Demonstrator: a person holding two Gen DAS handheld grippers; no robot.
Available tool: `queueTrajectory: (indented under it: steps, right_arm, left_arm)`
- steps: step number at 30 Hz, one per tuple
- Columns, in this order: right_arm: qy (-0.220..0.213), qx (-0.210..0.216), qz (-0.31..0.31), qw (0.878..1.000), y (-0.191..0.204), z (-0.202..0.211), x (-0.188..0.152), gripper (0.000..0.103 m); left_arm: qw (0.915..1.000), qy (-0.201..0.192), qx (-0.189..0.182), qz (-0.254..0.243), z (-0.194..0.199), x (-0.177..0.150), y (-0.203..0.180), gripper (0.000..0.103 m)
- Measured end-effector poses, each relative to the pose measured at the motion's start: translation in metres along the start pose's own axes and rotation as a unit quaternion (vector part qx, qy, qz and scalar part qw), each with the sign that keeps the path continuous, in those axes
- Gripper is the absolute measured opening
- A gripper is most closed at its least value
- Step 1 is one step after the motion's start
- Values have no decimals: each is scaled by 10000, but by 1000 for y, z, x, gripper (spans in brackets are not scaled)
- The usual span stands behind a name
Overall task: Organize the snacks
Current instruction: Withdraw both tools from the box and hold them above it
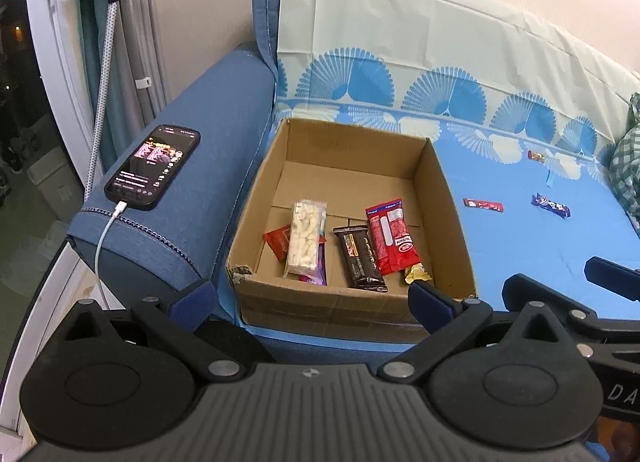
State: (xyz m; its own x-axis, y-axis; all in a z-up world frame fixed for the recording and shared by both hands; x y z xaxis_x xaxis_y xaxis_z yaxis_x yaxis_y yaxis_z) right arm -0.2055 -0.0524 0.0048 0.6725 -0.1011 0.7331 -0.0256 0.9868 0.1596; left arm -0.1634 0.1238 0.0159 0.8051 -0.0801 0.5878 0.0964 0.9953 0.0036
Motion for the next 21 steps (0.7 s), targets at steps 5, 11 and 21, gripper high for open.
queueTrajectory:
  steps: [5, 11, 21]
  right_arm:
    - [-66, 10, -11, 10000, 1, 6, -3, 102]
    - [-122, 21, -15, 9999, 3, 11, -6, 102]
    - [-164, 27, -19, 9999, 2, 14, -8, 102]
  left_arm:
    - [10000, -88, 9, -17, 7, -2, 1, 103]
    - [9999, -131, 9, -20, 11, -6, 1, 103]
    - [9999, -158, 2, -34, 12, -7, 2, 103]
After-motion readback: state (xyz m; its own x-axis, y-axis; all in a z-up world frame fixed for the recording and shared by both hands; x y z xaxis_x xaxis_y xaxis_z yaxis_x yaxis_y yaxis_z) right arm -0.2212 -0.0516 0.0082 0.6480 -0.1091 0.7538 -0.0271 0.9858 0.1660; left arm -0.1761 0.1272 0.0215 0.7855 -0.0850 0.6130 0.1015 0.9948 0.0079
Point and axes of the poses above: each gripper's, at about its wrist camera, not at the fingertips, and z roughly against the way its jaws point, y to its left, x to its top, the point moved 1 cm from there along -z, roughly the way its jaws point, and after that the axes turned 9 degrees about y, right-handed, at the moved point
